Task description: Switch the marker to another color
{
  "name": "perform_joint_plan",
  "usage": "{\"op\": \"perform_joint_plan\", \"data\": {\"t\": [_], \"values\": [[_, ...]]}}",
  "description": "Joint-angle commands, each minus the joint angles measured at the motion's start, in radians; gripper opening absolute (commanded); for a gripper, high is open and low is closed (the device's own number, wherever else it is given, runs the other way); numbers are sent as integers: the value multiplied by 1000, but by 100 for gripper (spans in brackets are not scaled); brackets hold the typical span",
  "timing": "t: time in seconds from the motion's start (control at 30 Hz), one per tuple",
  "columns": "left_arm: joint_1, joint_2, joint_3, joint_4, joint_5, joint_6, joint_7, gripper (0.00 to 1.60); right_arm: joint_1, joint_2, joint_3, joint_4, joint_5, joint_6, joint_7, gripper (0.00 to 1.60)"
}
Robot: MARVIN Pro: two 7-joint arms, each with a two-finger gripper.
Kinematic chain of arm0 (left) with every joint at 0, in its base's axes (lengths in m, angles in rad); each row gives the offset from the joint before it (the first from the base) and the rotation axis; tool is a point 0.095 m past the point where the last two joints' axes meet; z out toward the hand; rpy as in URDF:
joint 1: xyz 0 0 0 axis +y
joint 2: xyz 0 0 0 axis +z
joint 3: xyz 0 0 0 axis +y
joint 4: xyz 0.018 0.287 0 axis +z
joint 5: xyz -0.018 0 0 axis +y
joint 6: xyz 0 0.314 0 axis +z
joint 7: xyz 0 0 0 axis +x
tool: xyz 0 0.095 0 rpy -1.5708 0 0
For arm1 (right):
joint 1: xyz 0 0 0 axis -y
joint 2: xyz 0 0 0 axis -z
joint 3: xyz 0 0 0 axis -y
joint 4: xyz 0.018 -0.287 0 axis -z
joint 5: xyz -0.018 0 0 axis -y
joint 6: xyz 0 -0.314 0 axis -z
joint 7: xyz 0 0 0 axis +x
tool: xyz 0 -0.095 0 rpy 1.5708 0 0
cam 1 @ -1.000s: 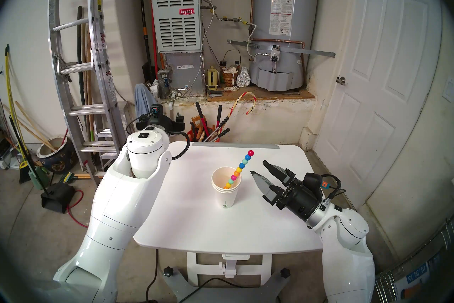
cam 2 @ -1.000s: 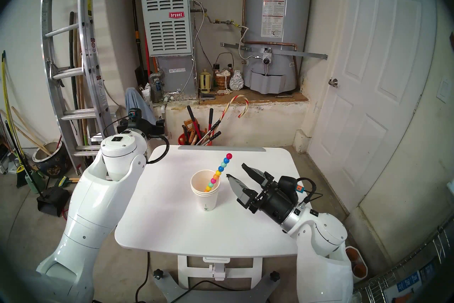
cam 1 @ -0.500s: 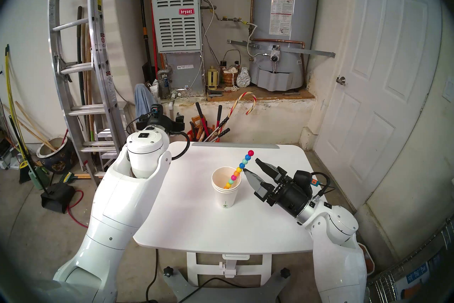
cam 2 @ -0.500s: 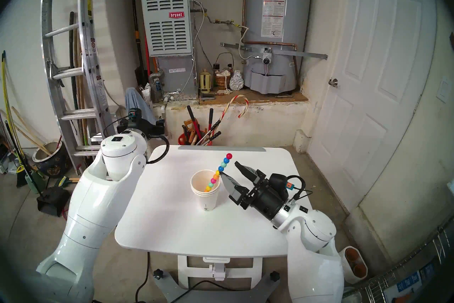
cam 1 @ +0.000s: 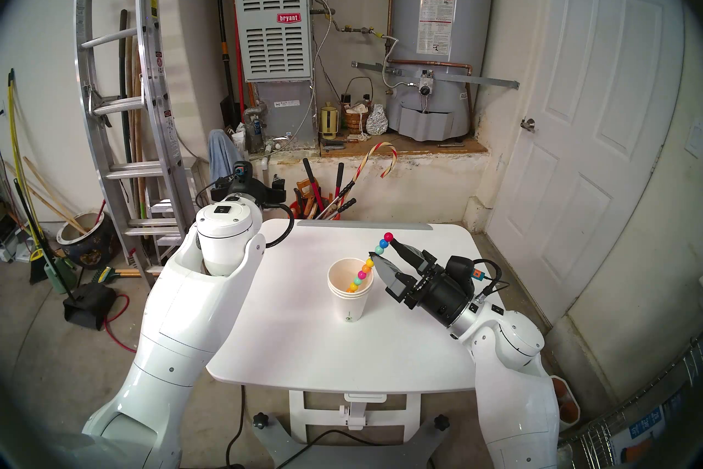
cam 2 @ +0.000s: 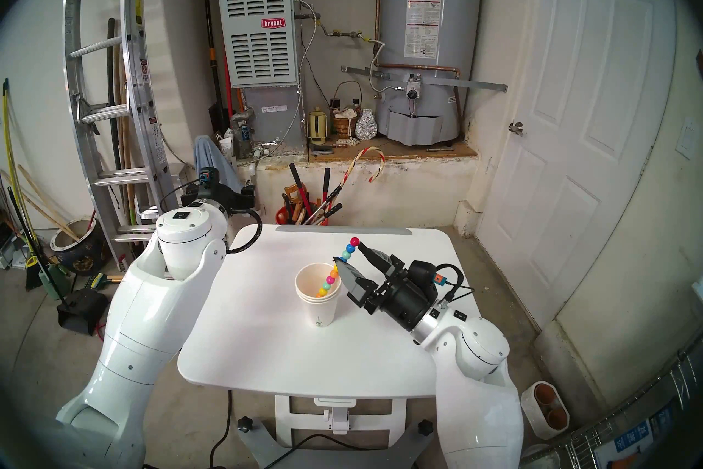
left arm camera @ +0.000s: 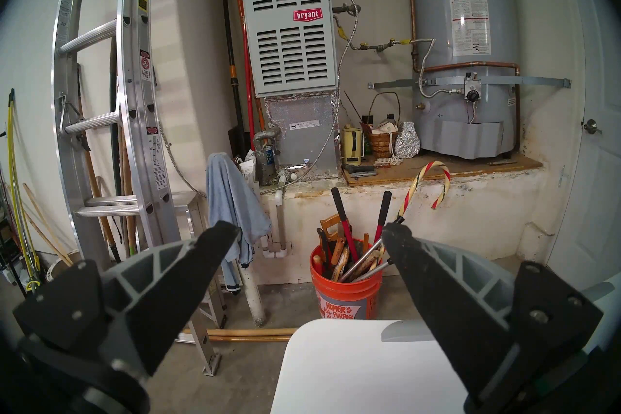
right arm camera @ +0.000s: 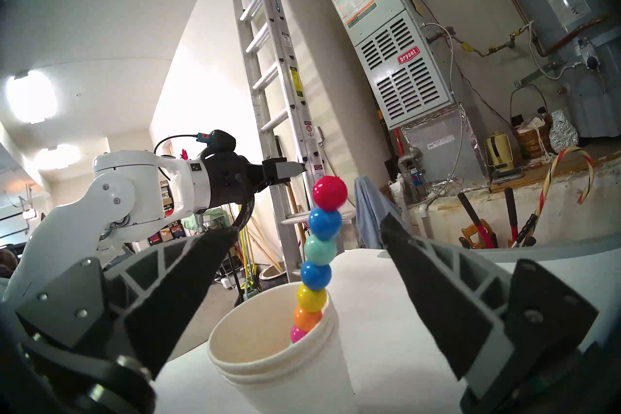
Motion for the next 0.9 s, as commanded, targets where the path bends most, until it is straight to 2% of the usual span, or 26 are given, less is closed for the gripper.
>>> {"op": "perform_joint_plan", "data": {"t": [0.0, 0.03, 0.17, 0.2, 0.23, 0.27, 0.33, 0.37, 0.43, 0.6, 0.73, 0.87], "values": [[-18, -2, -2, -18, 2, -10, 0, 160, 24, -7, -6, -10, 13, -7, 12, 117], [-18, -2, -2, -18, 2, -10, 0, 160, 24, -7, -6, -10, 13, -7, 13, 104], [-18, -1, -2, -18, 2, -10, 0, 160, 25, -6, -5, -8, 13, -7, 18, 124], [-18, -1, -2, -18, 2, -10, 0, 160, 26, -6, -5, -7, 12, -7, 18, 116], [-18, -1, -2, -18, 2, -10, 0, 160, 26, -6, -6, -6, 11, -7, 18, 88], [-18, -1, -2, -18, 2, -10, 0, 160, 27, -6, -6, -5, 11, -6, 19, 80], [-18, -1, -2, -18, 2, -10, 0, 160, 27, -5, -7, -5, 8, -6, 20, 95], [-18, -1, -2, -18, 2, -10, 0, 160, 27, -6, -7, -4, 8, -6, 20, 95], [-18, -1, -2, -18, 2, -10, 0, 160, 28, -5, -8, -4, 6, -6, 20, 77], [-18, -1, -2, -18, 2, -10, 0, 160, 30, -6, -10, -2, 2, -8, 20, 77], [-18, -1, -2, -18, 1, -10, 0, 160, 33, -7, -19, -4, 1, -10, 14, 64], [-18, -1, -1, -18, 1, -10, 0, 160, 41, -6, -30, -2, -3, -16, 9, 58]]}}
